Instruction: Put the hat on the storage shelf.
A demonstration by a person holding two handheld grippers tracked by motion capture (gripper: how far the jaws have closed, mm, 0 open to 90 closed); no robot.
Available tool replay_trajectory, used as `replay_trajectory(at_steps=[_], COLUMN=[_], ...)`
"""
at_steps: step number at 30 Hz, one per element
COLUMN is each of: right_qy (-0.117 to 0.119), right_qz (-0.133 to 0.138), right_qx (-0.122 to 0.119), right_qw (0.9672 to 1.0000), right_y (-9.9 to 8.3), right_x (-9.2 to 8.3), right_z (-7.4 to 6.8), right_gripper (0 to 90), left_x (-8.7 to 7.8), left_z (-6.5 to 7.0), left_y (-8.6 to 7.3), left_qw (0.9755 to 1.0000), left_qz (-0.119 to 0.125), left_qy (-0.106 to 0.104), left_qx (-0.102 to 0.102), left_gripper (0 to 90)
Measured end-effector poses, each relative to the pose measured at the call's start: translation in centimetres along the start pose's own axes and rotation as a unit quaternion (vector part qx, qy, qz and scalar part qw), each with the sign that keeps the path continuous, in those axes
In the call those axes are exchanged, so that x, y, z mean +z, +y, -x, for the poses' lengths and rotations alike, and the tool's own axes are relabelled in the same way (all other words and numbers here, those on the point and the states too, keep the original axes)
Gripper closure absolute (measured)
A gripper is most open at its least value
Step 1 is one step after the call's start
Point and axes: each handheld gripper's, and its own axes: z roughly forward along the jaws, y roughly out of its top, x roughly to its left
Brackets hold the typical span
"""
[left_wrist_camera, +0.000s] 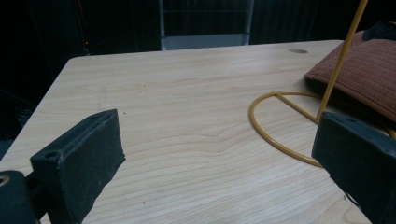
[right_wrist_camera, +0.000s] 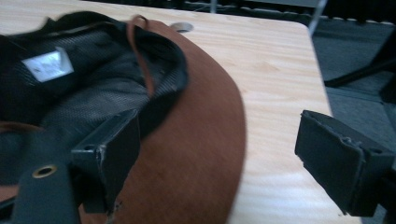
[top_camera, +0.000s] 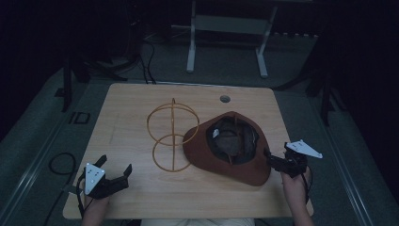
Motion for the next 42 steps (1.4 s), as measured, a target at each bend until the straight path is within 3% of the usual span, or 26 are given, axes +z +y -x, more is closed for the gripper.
replay_trajectory(at_steps=[5, 12, 19, 23, 25, 27, 29, 35, 36, 39, 42], right_qy=[0.011, 0.028, 0.041, 0.045, 0.059, 0.053, 0.045, 0.04, 0.037, 0.037, 0.011], right_qz=[0.008, -0.003, -0.039, -0.063, -0.076, -0.077, -0.088, -0.111, -0.127, -0.14, -0.159], right_qx=[-0.018, -0.037, -0.047, -0.042, -0.032, -0.018, -0.023, -0.028, -0.03, -0.027, -0.043], right_qw=[0.9997, 0.9989, 0.9973, 0.9961, 0.9948, 0.9955, 0.9948, 0.9926, 0.9907, 0.989, 0.9863], right_y=[2.1, 4.7, 6.0, 6.5, 6.7, 6.8, 6.8, 6.6, 6.4, 6.2, 5.7], right_x=[1.0, 3.4, 6.2, 7.7, 8.5, 9.1, 9.7, 11.6, 12.5, 13.3, 14.4], right_z=[-0.9, -1.4, -1.8, -1.7, -1.5, -1.4, -1.4, -1.6, -1.7, -1.7, -1.8], right_gripper=[13.4, 13.5, 13.4, 11.9, 11.0, 11.0, 17.8, 18.8, 19.1, 25.4, 25.6], left_x=[0.0, 0.0, 0.1, 0.1, 0.1, 0.1, 0.1, 0.2, 0.2, 0.2, 0.2], left_z=[0.0, -0.1, 0.0, 0.0, 0.0, 0.0, 0.0, 0.0, 0.0, 0.0, 0.0], left_y=[0.0, 0.0, 0.0, 0.0, 0.0, 0.0, 0.0, -0.1, -0.1, -0.1, -0.1], left_qw=[1.0, 1.0, 0.9999, 0.9999, 0.9999, 0.9999, 0.9999, 0.9998, 0.9998, 0.9998, 0.9998], left_qz=[-0.006, -0.006, -0.01, -0.013, -0.013, -0.013, -0.014, -0.015, -0.016, -0.015, -0.016], left_qy=[0.003, 0.004, 0.006, 0.007, 0.005, 0.005, 0.005, 0.005, 0.005, 0.005, 0.005], left_qx=[0.003, 0.001, 0.007, 0.009, 0.008, 0.008, 0.008, 0.01, 0.012, 0.011, 0.01], left_gripper=[2.4, 2.4, 2.4, 2.4, 2.4, 2.4, 2.4, 2.4, 2.4, 2.4, 2.4])
